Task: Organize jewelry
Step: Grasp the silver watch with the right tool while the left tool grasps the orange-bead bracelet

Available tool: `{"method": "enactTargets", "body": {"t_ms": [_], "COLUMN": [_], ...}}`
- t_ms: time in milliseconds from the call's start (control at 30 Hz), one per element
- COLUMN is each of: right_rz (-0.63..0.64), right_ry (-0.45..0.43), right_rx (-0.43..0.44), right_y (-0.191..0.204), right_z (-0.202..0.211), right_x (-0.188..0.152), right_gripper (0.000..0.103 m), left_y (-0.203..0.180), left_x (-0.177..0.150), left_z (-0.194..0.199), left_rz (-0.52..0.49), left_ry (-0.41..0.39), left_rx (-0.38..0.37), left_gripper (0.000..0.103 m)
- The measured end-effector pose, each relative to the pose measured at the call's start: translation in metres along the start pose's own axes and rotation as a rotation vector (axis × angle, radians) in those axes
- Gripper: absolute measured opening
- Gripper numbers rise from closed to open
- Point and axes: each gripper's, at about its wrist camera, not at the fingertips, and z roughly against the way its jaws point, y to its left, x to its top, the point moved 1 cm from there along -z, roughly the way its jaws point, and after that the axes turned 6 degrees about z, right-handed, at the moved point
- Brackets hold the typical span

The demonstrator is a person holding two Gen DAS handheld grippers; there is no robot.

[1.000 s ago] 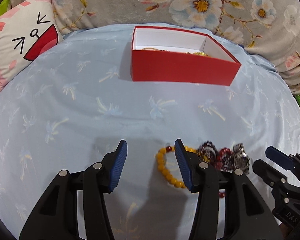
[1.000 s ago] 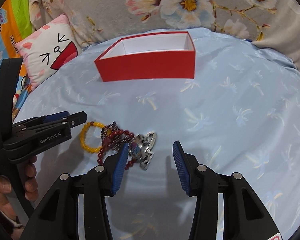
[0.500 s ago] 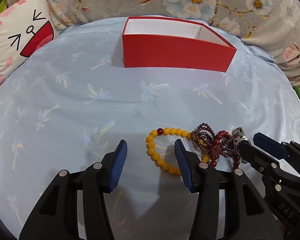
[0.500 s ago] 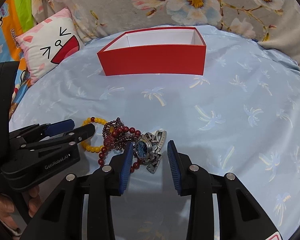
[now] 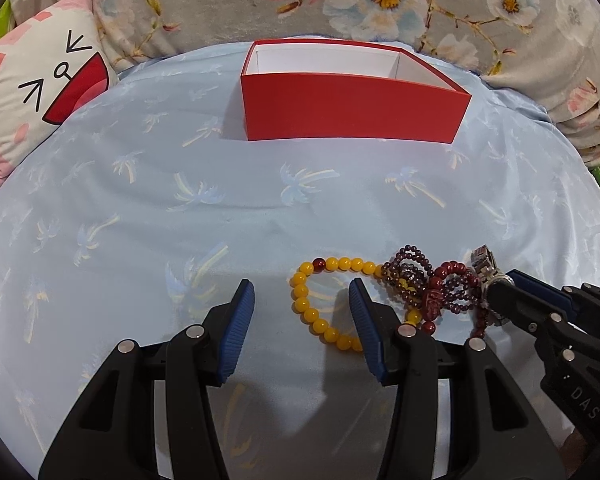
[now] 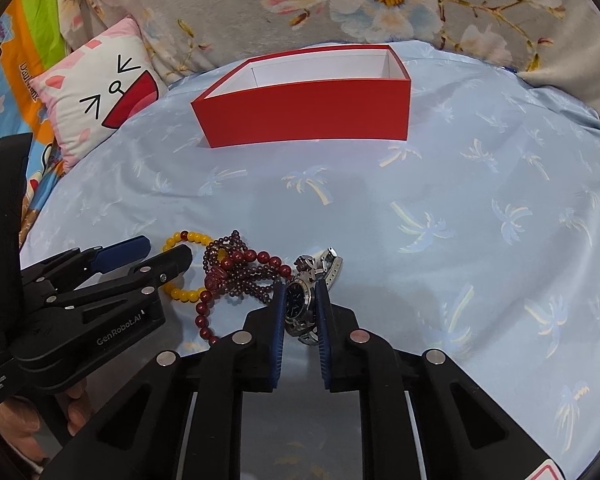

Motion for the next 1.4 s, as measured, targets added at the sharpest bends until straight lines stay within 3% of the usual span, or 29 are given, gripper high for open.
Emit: {"method": "enactTargets", "body": {"t_ms": [333, 600, 767, 933, 1033, 1100, 1400], "right_rz": [-0.087, -0.12, -0.116, -0.117, -0.119, -0.119, -0.121], "right_ry": [-0.023, -0.02, -0.019, -0.019, -0.019, -0.019, -0.02], "right_rx": [-0.014, -0.028, -0.026, -0.024, -0.022, -0.022, -0.021], "right_y": [-0.024, -0.038, -0.036, -0.036, -0.037, -0.036, -0.037], "right_z": [0.015, 0.016, 0.014, 0.014, 0.014, 0.015, 0.015], "right_x": [-0.006, -0.011, -0.011, -0.011, -0.011, -0.011, -0.01], "right_gripper": [0.009, 0.009, 0.008, 0.008, 0.008, 0.008, 0.008], "left_y": [0.002, 0.011, 0.012, 0.004, 0.003, 0.005, 0.007], "left_x": [0.0, 0.006, 0.006, 0.008, 0.01, 0.01, 0.008], "left_z": [0.0, -0.002, -0.002, -0.004, -0.006, -0.006, -0.002], "left_rz": [0.0, 0.026, 0.023, 0.001, 0.001, 0.011, 0.038], "left_ry": [-0.012, -0.017, -0.016, -0.013, -0.014, -0.015, -0.001], "left_rx": [0.009, 0.037, 0.033, 0.024, 0.027, 0.025, -0.023], "left_gripper": [0.043, 0.014, 0.015, 0.031, 0.028, 0.01, 0.015]}}
